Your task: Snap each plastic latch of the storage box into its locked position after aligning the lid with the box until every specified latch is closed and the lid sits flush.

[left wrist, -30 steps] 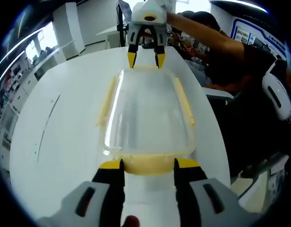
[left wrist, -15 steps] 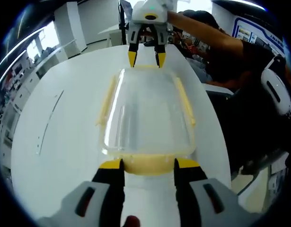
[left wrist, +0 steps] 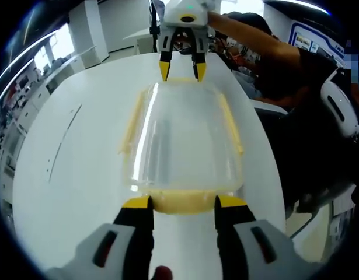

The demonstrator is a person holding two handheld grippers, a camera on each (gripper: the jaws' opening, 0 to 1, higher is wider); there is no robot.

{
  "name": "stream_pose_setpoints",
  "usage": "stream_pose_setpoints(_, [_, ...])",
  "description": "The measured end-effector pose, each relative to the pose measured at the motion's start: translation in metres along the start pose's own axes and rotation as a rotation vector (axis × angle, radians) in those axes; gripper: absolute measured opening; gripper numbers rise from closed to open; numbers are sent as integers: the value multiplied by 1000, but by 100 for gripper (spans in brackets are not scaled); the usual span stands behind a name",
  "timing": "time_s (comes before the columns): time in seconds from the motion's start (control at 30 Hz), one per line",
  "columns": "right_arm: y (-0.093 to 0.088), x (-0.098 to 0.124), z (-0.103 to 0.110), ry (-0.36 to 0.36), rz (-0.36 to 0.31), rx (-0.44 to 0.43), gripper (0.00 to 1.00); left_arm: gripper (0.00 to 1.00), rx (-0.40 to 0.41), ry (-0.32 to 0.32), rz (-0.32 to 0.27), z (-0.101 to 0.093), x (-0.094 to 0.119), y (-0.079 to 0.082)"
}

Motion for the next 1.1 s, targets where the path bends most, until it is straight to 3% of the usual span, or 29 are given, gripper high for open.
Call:
stream_pose_setpoints(0.47, [6,0,-3,9,43,3,38,40,-2,4,-24,1,4,-6])
stream_pose_setpoints(1.1, [18,3,-5,5,58,-2,38,40,-5,31,-11,1,9,-9])
Point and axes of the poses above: the point that each gripper's makers call its tool centre point, and the gripper's own axes: x roughly backward along the fingers, z roughly to its left, y roughly out of its top, the point moved 9 cm from there along x, roughly backward along the fingers, and after that the axes turned 14 degrees about y, right-handed, at the moved point
